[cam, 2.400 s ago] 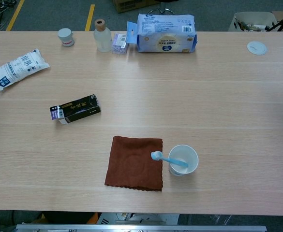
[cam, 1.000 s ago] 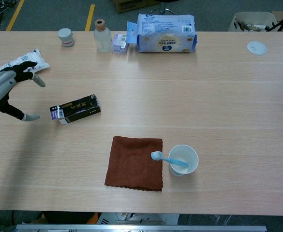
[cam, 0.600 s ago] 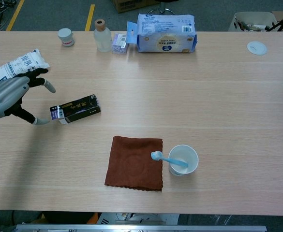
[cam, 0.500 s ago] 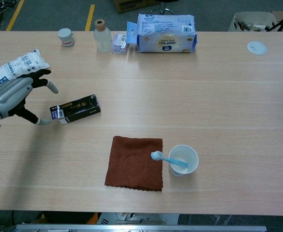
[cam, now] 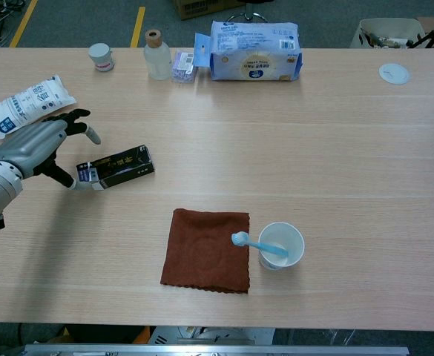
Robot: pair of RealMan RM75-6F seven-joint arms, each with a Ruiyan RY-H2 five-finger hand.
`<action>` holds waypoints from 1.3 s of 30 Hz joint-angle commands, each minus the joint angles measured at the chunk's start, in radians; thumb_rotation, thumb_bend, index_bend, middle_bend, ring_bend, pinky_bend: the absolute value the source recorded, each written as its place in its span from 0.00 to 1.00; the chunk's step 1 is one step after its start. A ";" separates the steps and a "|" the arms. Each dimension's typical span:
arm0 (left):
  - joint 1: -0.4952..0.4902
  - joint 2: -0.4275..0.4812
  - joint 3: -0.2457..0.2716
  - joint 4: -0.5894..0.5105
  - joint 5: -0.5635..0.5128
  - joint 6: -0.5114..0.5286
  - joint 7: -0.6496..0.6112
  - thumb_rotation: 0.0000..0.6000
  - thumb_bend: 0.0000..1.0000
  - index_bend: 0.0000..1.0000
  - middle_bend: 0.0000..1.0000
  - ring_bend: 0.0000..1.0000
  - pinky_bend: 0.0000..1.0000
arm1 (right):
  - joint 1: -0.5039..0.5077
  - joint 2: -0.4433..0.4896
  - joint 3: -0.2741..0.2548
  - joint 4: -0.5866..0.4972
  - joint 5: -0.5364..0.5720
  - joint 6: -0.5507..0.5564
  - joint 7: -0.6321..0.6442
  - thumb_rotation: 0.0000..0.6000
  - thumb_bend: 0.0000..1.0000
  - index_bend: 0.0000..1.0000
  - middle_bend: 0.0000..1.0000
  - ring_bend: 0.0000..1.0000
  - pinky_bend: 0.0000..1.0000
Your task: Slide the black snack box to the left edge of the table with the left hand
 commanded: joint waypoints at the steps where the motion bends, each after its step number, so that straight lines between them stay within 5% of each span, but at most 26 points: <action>1: -0.006 -0.009 -0.001 0.011 -0.008 -0.005 -0.002 1.00 0.08 0.29 0.00 0.00 0.02 | -0.001 0.000 0.000 0.001 0.001 0.001 0.001 1.00 0.21 0.14 0.15 0.13 0.37; 39: -0.098 -0.162 -0.021 0.216 -0.103 -0.076 -0.011 1.00 0.08 0.29 0.00 0.00 0.02 | -0.014 -0.006 -0.007 0.016 0.012 -0.006 0.019 1.00 0.21 0.14 0.15 0.13 0.37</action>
